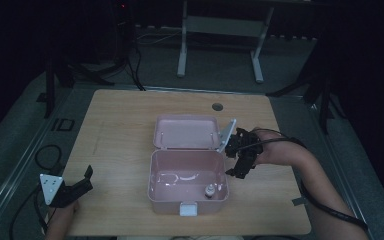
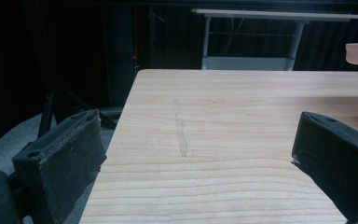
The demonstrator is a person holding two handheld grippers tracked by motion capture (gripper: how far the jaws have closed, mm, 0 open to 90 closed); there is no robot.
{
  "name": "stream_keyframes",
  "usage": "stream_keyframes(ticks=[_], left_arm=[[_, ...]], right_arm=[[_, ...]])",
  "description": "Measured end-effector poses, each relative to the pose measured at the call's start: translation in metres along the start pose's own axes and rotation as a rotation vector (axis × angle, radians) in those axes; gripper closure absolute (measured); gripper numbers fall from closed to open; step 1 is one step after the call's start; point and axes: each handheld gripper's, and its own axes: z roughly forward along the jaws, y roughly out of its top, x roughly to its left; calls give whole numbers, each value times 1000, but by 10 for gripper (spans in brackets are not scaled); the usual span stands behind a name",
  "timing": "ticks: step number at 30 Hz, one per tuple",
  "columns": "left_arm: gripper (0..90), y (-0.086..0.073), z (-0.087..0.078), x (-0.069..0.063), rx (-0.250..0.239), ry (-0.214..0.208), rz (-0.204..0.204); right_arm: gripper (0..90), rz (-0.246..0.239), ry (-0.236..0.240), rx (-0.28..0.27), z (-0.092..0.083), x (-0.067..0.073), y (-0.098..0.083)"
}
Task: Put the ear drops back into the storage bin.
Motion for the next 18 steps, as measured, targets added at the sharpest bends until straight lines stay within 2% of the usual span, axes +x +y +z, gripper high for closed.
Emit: stream_keyframes(ticks=[2, 3, 4, 7, 9, 14, 18], left_arm=[[24, 0, 0, 0, 0, 0, 1], [24, 0, 0, 0, 0, 0, 1], [24, 0, 0, 0, 0, 0, 0], [24, 0, 0, 0, -2, -1, -2], [24, 0, 0, 0, -2, -1, -3], [23, 0, 0, 0, -3, 0, -2], [24, 0, 0, 0, -4, 0, -3]], right_arm=[[117, 33, -11, -5, 0, -6, -11], [117, 33, -11, -5, 0, -6, -11], [118, 46, -24, -19, 0, -9, -19], [117, 73, -13, -36, 3, -12, -27], [118, 106, -7, -47, 10, -14, -38], [129, 136, 10, -49, 21, -15, -52], [131, 169, -17, -64, 32, -16, -65]])
